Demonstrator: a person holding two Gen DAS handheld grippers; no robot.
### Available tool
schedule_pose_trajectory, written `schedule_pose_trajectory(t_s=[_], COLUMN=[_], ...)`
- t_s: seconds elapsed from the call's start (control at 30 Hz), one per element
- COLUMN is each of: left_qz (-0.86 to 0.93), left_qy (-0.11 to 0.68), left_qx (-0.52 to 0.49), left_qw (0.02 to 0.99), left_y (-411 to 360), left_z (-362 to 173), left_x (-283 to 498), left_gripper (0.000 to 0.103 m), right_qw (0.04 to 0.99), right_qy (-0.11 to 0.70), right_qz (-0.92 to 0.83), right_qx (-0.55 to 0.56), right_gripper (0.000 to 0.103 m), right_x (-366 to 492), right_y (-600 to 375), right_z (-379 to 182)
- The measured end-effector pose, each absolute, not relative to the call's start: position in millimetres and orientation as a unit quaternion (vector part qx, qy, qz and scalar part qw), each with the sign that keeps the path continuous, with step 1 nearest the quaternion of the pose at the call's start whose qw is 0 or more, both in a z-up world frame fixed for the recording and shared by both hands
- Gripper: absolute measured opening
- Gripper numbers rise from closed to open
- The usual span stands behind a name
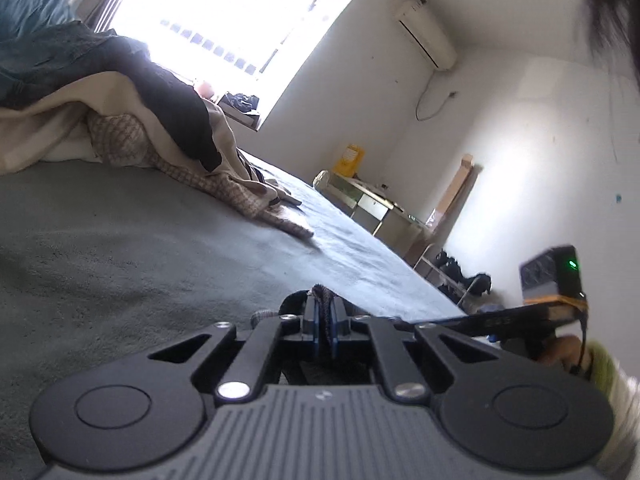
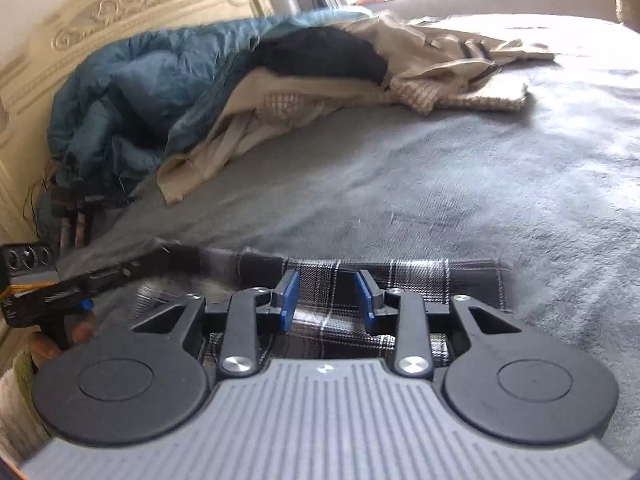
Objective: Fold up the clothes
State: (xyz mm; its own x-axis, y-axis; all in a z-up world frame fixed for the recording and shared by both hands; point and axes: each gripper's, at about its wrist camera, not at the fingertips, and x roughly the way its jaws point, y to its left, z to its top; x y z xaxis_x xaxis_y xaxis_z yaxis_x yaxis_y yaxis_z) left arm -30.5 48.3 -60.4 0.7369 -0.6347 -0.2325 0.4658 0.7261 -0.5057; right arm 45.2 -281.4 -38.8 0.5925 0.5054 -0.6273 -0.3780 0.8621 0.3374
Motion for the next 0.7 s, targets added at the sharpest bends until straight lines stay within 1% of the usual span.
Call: schedule_pose_trajectory(t_s=[0.1,0.27,0.37,0.4,0.5,0.57,0.63,0.7], left_qz=[-0.305,-0.306,-0.301,-0.299,-0.287,-0.276,-0.255,-0.234], left_qy=[0.205,0.210,0.220,0.224,0.246,0.265,0.289,0.308], left_qx=[-0.205,-0.220,-0.218,-0.217,-0.230,-0.244,-0.261,-0.285], left_qw=[0.907,0.902,0.902,0.902,0.897,0.891,0.885,0.877], left_y=[45.2,48.6,52.3,53.6,56.8,58.7,61.0,66.6], left_z=[-63.8,-66.7,-70.7,-72.6,-77.4,-81.4,-87.8,-95.7], left_x=[-32.2,-31.4,-33.5,-33.8,-28.4,-19.9,-7.6,4.0], left_gripper=[0.006,0.006,0.006,0.006,0.006,0.006,0.007,0.009], right_qw=[0.874,0.870,0.845,0.843,0.849,0.855,0.855,0.867], right_qy=[0.417,0.412,0.459,0.462,0.455,0.447,0.455,0.436], right_qz=[0.236,0.259,0.266,0.264,0.258,0.258,0.247,0.241], right_qx=[0.076,0.077,0.071,0.075,0.079,0.057,0.036,0.027], right_gripper=[0.031,0.031,0.031,0.031,0.031,0.031,0.031,0.031], right_x=[54.6,64.3,84.2,88.2,90.4,85.8,88.2,87.7], right_y=[-283.5,-276.5,-261.9,-260.3,-257.5,-251.2,-242.8,-238.9], right_z=[-47.5,-29.3,-52.0,-55.0,-48.6,-44.7,-55.0,-56.3])
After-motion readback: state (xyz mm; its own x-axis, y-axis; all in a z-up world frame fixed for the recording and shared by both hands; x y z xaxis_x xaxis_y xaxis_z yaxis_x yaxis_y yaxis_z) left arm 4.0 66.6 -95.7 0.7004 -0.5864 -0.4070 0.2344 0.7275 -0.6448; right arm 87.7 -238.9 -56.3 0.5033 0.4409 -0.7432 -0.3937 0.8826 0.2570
